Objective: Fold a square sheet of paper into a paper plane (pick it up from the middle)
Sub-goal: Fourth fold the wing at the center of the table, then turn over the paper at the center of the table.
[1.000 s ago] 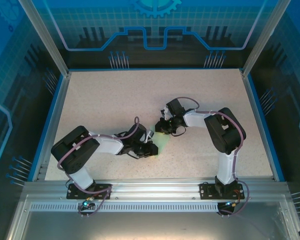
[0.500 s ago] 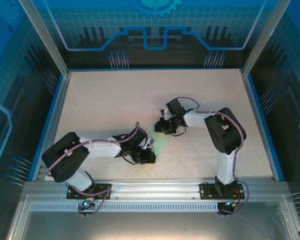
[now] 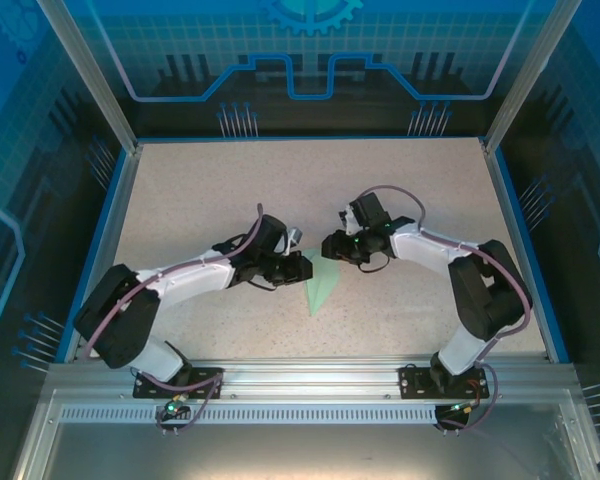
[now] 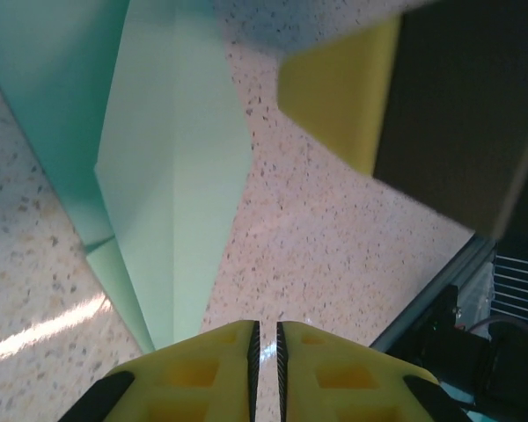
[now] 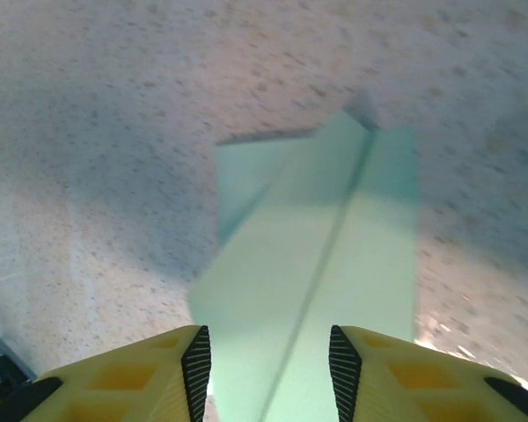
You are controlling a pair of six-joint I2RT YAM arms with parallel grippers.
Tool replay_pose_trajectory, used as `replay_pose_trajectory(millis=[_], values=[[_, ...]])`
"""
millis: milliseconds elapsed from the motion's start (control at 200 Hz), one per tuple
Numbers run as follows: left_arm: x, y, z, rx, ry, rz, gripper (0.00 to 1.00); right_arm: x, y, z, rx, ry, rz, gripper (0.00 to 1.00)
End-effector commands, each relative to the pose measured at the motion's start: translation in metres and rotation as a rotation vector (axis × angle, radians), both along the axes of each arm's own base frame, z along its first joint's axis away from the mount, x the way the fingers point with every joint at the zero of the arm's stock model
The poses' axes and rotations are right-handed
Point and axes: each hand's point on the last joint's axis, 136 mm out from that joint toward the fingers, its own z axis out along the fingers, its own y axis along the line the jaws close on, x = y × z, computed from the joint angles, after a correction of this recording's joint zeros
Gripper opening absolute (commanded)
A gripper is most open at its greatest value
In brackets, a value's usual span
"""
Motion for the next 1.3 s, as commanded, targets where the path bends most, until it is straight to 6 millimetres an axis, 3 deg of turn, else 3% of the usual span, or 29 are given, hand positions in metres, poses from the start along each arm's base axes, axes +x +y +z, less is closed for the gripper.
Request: replay_pose_trajectory(millis=[0, 320, 895, 1295], values=[[0.009, -0.006, -0.002, 0.015, -0.002, -0.013, 0.18, -0.021, -0.015, -0.02, -0.036, 0.08, -0.027, 0.46], [0.012, -0.014, -0.034, 0.057, 0.057, -0.067, 0.18, -0.04, -0.013, -0.036, -0.028, 0.125, -0.02, 0.49], [-0.007, 0.011, -0.095, 0.194, 0.18, -0.036, 0.13, -0.048, -0.003, -0.041, -0.023, 0.142, -0.012, 0.5], [-0.019, 0.021, -0.106, 0.216, 0.201, -0.019, 0.11, -0.052, -0.005, -0.041, 0.003, 0.152, -0.062, 0.55]])
